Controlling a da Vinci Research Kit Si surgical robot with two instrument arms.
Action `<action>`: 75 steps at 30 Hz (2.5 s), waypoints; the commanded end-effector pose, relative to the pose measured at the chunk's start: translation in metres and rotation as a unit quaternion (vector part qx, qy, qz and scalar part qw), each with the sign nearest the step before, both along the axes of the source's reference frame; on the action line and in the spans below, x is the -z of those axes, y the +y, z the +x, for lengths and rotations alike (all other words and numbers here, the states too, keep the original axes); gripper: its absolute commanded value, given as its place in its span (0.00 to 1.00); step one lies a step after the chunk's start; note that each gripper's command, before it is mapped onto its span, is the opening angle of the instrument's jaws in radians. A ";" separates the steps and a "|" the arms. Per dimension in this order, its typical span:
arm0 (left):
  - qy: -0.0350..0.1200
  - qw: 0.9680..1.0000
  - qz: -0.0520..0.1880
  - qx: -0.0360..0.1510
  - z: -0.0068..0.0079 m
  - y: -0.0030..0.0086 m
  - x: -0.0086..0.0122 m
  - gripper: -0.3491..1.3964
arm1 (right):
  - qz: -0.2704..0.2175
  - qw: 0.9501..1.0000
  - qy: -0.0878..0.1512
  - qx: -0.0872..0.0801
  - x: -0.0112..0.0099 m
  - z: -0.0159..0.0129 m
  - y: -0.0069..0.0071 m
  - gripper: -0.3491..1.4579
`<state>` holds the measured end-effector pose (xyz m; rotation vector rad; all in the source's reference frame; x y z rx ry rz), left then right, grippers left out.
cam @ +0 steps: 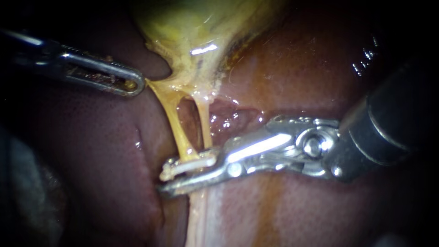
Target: Going back first clip left tube
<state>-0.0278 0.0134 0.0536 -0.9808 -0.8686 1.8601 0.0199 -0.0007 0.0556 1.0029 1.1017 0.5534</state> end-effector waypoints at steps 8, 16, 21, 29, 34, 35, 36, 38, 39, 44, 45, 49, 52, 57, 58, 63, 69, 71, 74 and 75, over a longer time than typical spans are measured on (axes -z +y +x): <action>0.000 1.000 0.000 -0.001 0.0001 0.0000 0.0000 0.00 | -0.123 0.991 -0.016 -0.054 -0.0013 -0.0006 0.0011 0.47; 0.000 1.000 0.003 0.000 0.0003 -0.0001 0.0001 0.00 | -0.210 0.976 -0.020 -0.043 -0.0016 -0.0028 0.0015 0.47; 0.000 1.000 0.003 0.000 0.0006 -0.0001 0.0001 0.00 | -0.236 0.971 -0.008 -0.034 -0.0010 -0.0051 0.0010 0.47; -0.001 1.000 0.003 -0.001 0.0009 -0.0002 0.0001 0.00 | -0.267 0.963 -0.004 -0.039 0.0010 -0.0097 0.0009 0.47; -0.001 1.000 0.003 -0.001 0.0009 -0.0002 0.0001 0.00 | -0.283 0.958 -0.001 -0.039 0.0014 -0.0124 0.0005 0.47; -0.001 1.000 0.002 -0.001 0.0009 -0.0002 0.0001 0.00 | -0.286 0.958 0.000 -0.038 0.0014 -0.0128 0.0005 0.47; -0.001 1.000 0.002 -0.001 0.0009 -0.0002 0.0001 0.00 | -0.289 0.957 0.000 -0.038 0.0014 -0.0132 0.0005 0.47; -0.001 1.000 0.002 -0.001 0.0009 -0.0002 0.0001 0.00 | -0.291 0.956 0.002 -0.037 0.0014 -0.0138 0.0005 0.47; -0.001 1.000 0.002 -0.001 0.0009 -0.0002 0.0001 0.00 | -0.291 0.956 0.002 -0.037 0.0014 -0.0140 0.0006 0.47; 0.000 1.000 0.002 -0.001 0.0008 -0.0003 -0.0001 0.00 | -0.294 0.955 0.004 -0.036 0.0016 -0.0152 0.0012 0.47; 0.000 1.000 0.002 -0.001 0.0007 -0.0003 -0.0001 0.00 | -0.297 0.954 0.005 -0.036 0.0016 -0.0154 0.0014 0.47; 0.000 1.000 0.002 0.000 0.0005 -0.0003 -0.0002 0.00 | -0.301 0.953 0.005 -0.033 0.0015 -0.0161 0.0021 0.47; 0.001 1.000 0.001 0.001 0.0001 -0.0002 -0.0003 0.00 | -0.304 0.952 0.003 -0.030 0.0014 -0.0165 0.0023 0.47; 0.003 1.000 0.001 0.002 -0.0009 -0.0001 -0.0008 0.00 | -0.307 0.951 0.002 -0.026 0.0013 -0.0169 0.0023 0.47; 0.004 1.000 0.001 0.003 -0.0011 -0.0001 -0.0008 0.00 | -0.307 0.951 0.002 -0.026 0.0013 -0.0169 0.0023 0.47; 0.001 1.000 0.001 0.004 -0.0023 -0.0002 -0.0014 0.00 | -0.307 0.951 0.002 -0.026 0.0013 -0.0170 0.0023 0.47; -0.001 1.000 0.001 0.000 -0.0036 -0.0009 -0.0026 0.00 | -0.307 0.951 0.002 -0.026 0.0013 -0.0170 0.0023 0.47; -0.002 1.000 0.000 -0.001 -0.0040 -0.0012 -0.0031 0.00 | -0.307 0.951 0.002 -0.026 0.0013 -0.0170 0.0023 0.47; -0.004 1.000 0.000 -0.004 -0.0045 -0.0015 -0.0037 0.00 | -0.307 0.951 0.002 -0.026 0.0013 -0.0171 0.0023 0.47; -0.004 1.000 0.000 -0.004 -0.0046 -0.0016 -0.0038 0.00 | -0.307 0.951 0.002 -0.026 0.0013 -0.0171 0.0023 0.47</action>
